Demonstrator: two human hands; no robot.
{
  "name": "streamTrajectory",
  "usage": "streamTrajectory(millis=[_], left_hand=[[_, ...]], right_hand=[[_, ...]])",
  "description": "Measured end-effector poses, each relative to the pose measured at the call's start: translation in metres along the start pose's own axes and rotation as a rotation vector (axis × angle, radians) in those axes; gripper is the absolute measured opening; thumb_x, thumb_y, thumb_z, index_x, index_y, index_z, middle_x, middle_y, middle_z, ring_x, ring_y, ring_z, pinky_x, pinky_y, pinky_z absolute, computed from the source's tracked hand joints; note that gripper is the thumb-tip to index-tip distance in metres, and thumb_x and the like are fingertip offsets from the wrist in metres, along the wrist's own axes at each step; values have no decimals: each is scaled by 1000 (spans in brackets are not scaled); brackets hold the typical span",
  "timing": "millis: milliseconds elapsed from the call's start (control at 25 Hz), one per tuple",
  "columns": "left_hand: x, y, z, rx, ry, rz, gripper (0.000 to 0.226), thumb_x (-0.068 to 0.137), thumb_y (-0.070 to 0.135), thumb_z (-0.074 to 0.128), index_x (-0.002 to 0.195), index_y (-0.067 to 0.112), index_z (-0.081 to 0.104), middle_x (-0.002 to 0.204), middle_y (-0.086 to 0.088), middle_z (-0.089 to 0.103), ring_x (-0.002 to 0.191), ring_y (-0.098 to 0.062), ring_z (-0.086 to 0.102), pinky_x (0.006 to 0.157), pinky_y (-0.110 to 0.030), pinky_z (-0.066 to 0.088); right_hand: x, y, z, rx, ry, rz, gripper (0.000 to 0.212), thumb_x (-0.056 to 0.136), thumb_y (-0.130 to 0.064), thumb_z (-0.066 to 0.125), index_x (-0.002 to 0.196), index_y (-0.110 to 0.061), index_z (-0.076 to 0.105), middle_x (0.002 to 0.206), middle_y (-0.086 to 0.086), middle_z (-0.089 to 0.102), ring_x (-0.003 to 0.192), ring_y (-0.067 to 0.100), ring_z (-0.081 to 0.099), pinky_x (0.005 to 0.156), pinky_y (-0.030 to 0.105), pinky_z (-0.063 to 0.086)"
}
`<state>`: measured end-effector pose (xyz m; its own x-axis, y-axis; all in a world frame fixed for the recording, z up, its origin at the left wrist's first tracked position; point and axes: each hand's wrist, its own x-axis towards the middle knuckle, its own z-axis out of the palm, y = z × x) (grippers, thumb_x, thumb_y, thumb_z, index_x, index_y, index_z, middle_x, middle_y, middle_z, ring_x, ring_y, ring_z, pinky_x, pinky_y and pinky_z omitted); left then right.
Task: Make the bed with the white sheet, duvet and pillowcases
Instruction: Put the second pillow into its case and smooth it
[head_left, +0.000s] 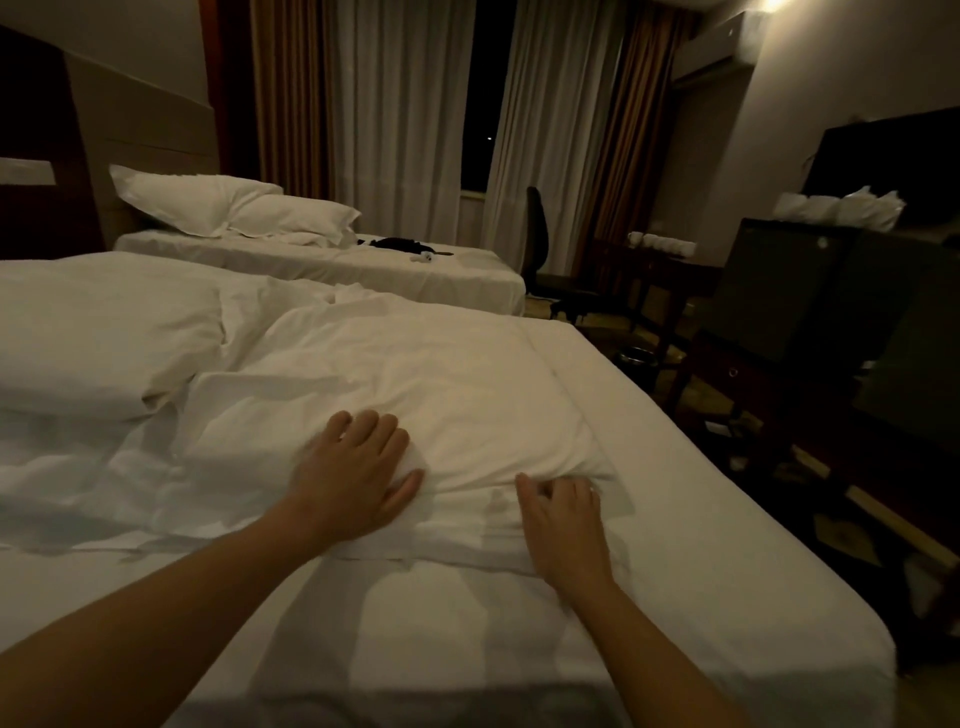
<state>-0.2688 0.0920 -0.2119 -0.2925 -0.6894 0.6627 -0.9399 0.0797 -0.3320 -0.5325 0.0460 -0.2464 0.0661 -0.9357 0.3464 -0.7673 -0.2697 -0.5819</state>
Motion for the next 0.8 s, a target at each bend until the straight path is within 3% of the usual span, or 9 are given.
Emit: streamTrajectory(millis=[120,200,360,440,560,680,800], left_hand=[[13,13,0,18,23,-17,45,95,54,43,90,11,57,89,-10,54,79,-31,48,72,-43,39],[21,14,6,28,-3,-68,48,97,56,40,87,12,57,86,-10,55,77,-31,49,69,-43,38],[30,5,20,-39,-54,-141,62,102,60,27,68,17,56,63,-7,58,59,-31,56,57,-38,42],[36,3,19,-64,-48,-176,65,101,59,29,56,19,55,51,-5,56,47,-30,57,46,-32,36],[46,1,8,-51,5,-232,66,98,57,31,50,18,53,43,-3,53,37,-27,54,44,-25,23],[50,-2,3,-53,25,-254,73,102,59,22,49,19,52,43,-1,52,36,-25,52,45,-24,19],[50,-1,1,-59,79,-281,78,104,60,14,49,19,52,42,0,52,34,-23,51,44,-23,21]], right_hand=[[22,-24,1,244,-54,187,64,98,-60,44,118,-1,62,139,16,44,131,32,38,115,42,29],[34,-35,2,430,-10,281,69,96,-61,47,122,1,62,146,16,41,134,32,39,118,44,28],[56,-54,5,799,17,400,88,82,-72,59,141,-6,52,147,7,48,132,27,47,114,45,39],[63,-64,7,908,8,493,96,72,-77,66,141,-11,53,140,2,57,126,26,54,110,45,44],[71,-71,12,945,78,559,80,76,-69,71,130,-10,62,131,2,64,119,27,59,106,40,46],[78,-84,5,1085,155,714,58,80,-59,75,107,-9,65,119,4,66,106,30,62,98,41,50],[91,-106,-16,1306,150,768,51,83,-36,78,120,-4,63,118,10,66,99,32,65,86,42,55]])
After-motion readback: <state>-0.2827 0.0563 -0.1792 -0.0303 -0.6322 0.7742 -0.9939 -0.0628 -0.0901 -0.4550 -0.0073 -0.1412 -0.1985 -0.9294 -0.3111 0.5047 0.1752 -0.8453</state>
